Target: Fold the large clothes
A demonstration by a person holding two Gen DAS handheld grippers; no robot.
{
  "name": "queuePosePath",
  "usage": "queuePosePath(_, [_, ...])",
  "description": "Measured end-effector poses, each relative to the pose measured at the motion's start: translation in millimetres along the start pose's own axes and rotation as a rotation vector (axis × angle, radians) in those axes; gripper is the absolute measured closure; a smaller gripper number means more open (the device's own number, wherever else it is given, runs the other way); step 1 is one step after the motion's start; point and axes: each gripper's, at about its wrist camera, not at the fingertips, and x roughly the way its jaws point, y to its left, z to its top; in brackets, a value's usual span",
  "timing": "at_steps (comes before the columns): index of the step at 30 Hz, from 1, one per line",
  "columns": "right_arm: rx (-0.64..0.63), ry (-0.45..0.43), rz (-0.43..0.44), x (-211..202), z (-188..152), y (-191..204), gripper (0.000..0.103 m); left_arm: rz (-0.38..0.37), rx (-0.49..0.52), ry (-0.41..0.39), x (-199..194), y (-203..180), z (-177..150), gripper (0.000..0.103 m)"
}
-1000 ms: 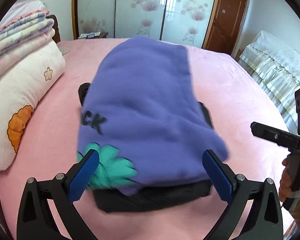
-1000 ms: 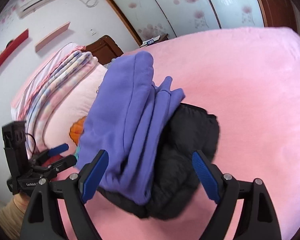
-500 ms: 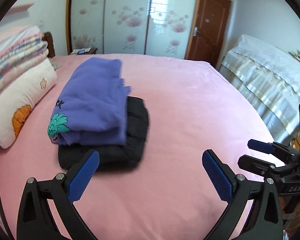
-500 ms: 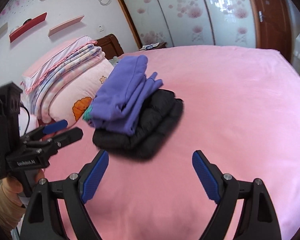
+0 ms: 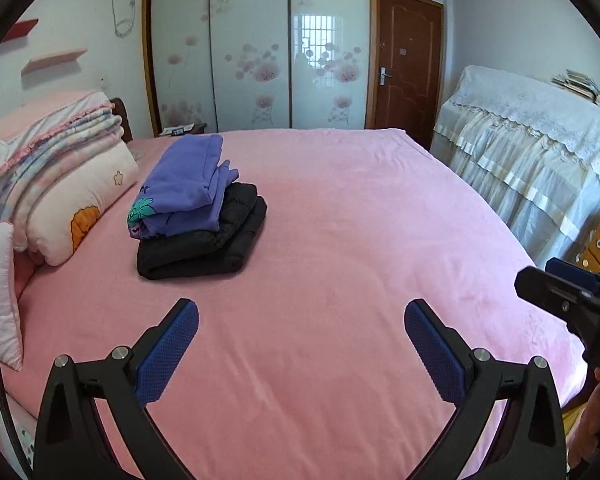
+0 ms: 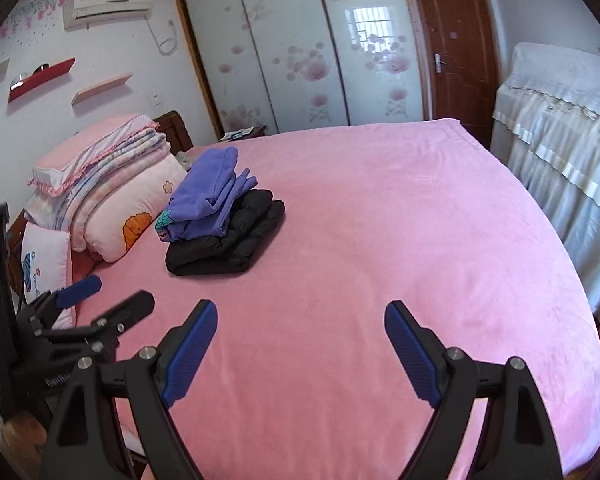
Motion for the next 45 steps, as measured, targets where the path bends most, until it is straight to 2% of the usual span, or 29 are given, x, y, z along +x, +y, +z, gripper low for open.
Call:
queuePosePath(8, [0.032, -0.049, -0.046, -62, -36, -8, 0.017, 0.0, -0.067, -0.018, -61, -14, -30, 0.001])
queuePosePath(16, [0.016, -0.077, -0.085, -86, -57, -3, 0.017, 0.015, -0.12, 0.001, -80, -7, -47, 0.001])
queuePosePath(23, [-0.034, -0.092, -0.117, -100, -73, 13, 0.017, 0.07, -0.104, -0.028, -99, -17, -59, 0.001])
queuePosePath(29, [-0.02, -0.08, -0.153, -102, -80, 15, 0.017, 0.054, -0.089, -0.032, -103, -29, -63, 0.001])
queuePosePath(36, [-0.029, -0.082, -0.181, -103, -87, 18, 0.017, 0.021, -0.095, 0.012, -87, -38, -69, 0.001])
queuePosePath(41, [-0.057, -0.101, -0.238, -104, -90, 14, 0.017, 0.017, -0.098, 0.022, -80, -41, -73, 0.001])
queuePosePath(45, [-0.039, -0.081, -0.221, -99, -91, 8, 0.017, 0.003, -0.107, 0.043, -74, -40, -75, 0.001])
